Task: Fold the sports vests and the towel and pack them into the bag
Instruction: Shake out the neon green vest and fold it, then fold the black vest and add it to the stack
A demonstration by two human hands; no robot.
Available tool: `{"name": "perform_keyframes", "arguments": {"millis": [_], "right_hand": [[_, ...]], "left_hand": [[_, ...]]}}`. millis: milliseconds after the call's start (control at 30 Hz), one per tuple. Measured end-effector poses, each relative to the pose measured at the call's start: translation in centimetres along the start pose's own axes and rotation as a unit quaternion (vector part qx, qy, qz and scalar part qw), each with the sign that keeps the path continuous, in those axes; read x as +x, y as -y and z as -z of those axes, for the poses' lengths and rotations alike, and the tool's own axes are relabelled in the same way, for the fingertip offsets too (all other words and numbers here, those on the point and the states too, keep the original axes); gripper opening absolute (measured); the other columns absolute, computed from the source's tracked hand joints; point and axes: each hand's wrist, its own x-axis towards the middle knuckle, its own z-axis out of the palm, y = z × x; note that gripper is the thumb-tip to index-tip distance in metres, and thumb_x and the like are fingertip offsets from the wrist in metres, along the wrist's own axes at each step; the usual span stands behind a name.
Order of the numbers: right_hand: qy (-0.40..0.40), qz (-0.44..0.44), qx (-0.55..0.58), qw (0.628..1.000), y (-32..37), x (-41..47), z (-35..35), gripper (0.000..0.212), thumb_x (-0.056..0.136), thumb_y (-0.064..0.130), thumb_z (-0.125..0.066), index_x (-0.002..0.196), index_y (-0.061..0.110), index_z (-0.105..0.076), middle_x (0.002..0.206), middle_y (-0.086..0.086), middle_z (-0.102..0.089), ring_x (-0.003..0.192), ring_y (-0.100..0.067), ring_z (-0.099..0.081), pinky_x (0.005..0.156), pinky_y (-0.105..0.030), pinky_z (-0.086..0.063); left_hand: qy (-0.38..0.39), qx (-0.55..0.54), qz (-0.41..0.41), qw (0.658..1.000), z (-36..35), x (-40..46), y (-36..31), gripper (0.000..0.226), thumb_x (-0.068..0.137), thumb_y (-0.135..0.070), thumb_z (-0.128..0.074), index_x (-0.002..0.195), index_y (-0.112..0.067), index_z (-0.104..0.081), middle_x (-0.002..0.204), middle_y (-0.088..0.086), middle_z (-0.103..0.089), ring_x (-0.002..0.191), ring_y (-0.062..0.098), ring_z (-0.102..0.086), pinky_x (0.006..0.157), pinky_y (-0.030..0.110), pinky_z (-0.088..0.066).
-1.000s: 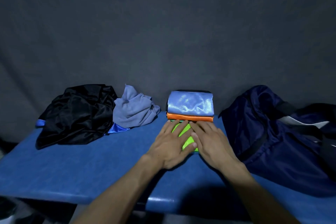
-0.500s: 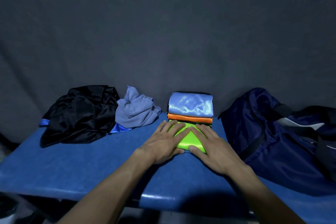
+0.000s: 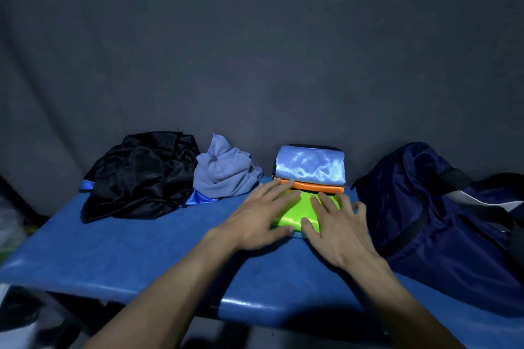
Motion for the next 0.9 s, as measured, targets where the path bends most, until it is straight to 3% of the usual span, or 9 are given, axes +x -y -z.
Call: {"name": "perform_keyframes", "arguments": {"millis": [133, 233, 300, 433, 500, 633, 733, 800, 900], "right_hand": [[-0.098, 0.019, -0.001, 0.995, 3.0, 1.0, -0.2, 0.072, 0.090, 0.072, -0.033, 0.117, 0.016, -0.070, 0.123, -0.002, -0.067, 0.115, -0.035, -0.049, 0.087, -0.047, -0.032], [-0.145, 0.068, 0.028, 0.987, 6.4, 1.6, 0.2, 0.068, 0.089, 0.068, -0.039, 0.116, 0.014, -0.072, 0.121, -0.004, -0.068, 0.115, -0.035, -0.052, 0.088, -0.047, -0.034], [-0.161, 0.103, 0.053, 0.980, 8.8, 1.7, 0.4, 0.068, 0.089, 0.065, -0.041, 0.118, 0.012, -0.071, 0.121, -0.006, -0.068, 0.115, -0.035, -0.054, 0.088, -0.047, -0.037], [-0.161, 0.153, 0.075, 0.972, 12.8, 2.2, 0.3, 0.064, 0.090, 0.063, -0.042, 0.121, 0.013, -0.068, 0.118, -0.002, -0.067, 0.113, -0.032, -0.055, 0.087, -0.047, -0.041], [-0.161, 0.165, 0.085, 0.969, 14.0, 2.2, 0.3, 0.062, 0.090, 0.063, -0.042, 0.119, 0.015, -0.069, 0.116, 0.000, -0.067, 0.110, -0.031, -0.056, 0.085, -0.047, -0.043], [-0.157, 0.164, 0.108, 0.968, 14.6, 1.9, 0.5, 0.059, 0.091, 0.062, -0.044, 0.122, 0.018, -0.068, 0.115, 0.003, -0.068, 0.109, -0.030, -0.057, 0.083, -0.047, -0.046], [-0.148, 0.166, 0.137, 0.965, 14.3, 1.1, 0.9, 0.057, 0.093, 0.060, -0.044, 0.125, 0.019, -0.067, 0.116, 0.006, -0.068, 0.108, -0.026, -0.057, 0.085, -0.044, -0.046], [-0.138, 0.171, 0.179, 0.959, 14.1, 0.3, 1.2, 0.056, 0.093, 0.060, -0.045, 0.128, 0.021, -0.066, 0.115, 0.008, -0.068, 0.106, -0.022, -0.059, 0.086, -0.041, -0.046], [-0.070, 0.148, 0.338, 0.927, 13.8, -1.0, 2.0, 0.053, 0.094, 0.055, -0.056, 0.138, 0.026, -0.056, 0.127, 0.011, -0.064, 0.109, -0.009, -0.061, 0.095, -0.033, -0.048]], "left_hand": [[-0.137, -0.015, 0.052, 0.989, 4.6, -2.5, 2.7, 0.034, 0.095, -0.037, -0.050, 0.123, -0.025, -0.065, 0.131, -0.010, -0.059, 0.121, 0.014, -0.055, 0.101, 0.039, -0.048], [-0.242, 0.106, 0.133, 0.955, 7.9, -6.2, 6.4, 0.035, 0.088, -0.036, -0.047, 0.111, -0.021, -0.069, 0.119, -0.004, -0.064, 0.104, 0.027, -0.060, 0.085, 0.045, -0.052], [-0.280, 0.170, 0.236, 0.915, 9.2, -9.3, 9.3, 0.043, 0.085, -0.031, -0.059, 0.126, -0.021, -0.064, 0.135, 0.005, -0.057, 0.118, 0.036, -0.054, 0.096, 0.047, -0.047], [-0.209, 0.115, 0.478, 0.845, 9.9, -13.3, 12.9, 0.096, 0.086, -0.042, -0.075, 0.161, -0.034, -0.017, 0.164, 0.012, -0.023, 0.149, 0.039, -0.020, 0.119, 0.053, -0.019], [-0.127, 0.103, 0.530, 0.832, 9.3, -14.0, 13.7, 0.090, 0.090, -0.052, -0.068, 0.161, -0.036, -0.014, 0.158, 0.010, -0.033, 0.145, 0.039, -0.027, 0.118, 0.054, -0.019], [-0.117, 0.116, 0.530, 0.832, 9.4, -14.6, 14.1, 0.042, 0.100, -0.032, -0.056, 0.141, -0.028, -0.053, 0.134, 0.008, -0.058, 0.127, 0.038, -0.044, 0.106, 0.050, -0.031], [-0.256, 0.112, 0.532, 0.799, 11.2, -14.8, 13.0, 0.032, 0.098, -0.019, -0.051, 0.129, -0.019, -0.061, 0.125, 0.016, -0.061, 0.118, 0.042, -0.049, 0.098, 0.050, -0.035], [-0.388, 0.069, 0.467, 0.791, 13.4, -14.9, 11.5, 0.026, 0.098, -0.011, -0.049, 0.122, -0.009, -0.058, 0.117, 0.020, -0.055, 0.109, 0.041, -0.049, 0.092, 0.046, -0.038], [-0.515, -0.076, 0.329, 0.788, 16.7, -14.1, 6.8, 0.014, 0.098, -0.009, -0.042, 0.094, -0.015, -0.055, 0.091, -0.003, -0.057, 0.087, 0.017, -0.053, 0.074, 0.030, -0.036]]}}
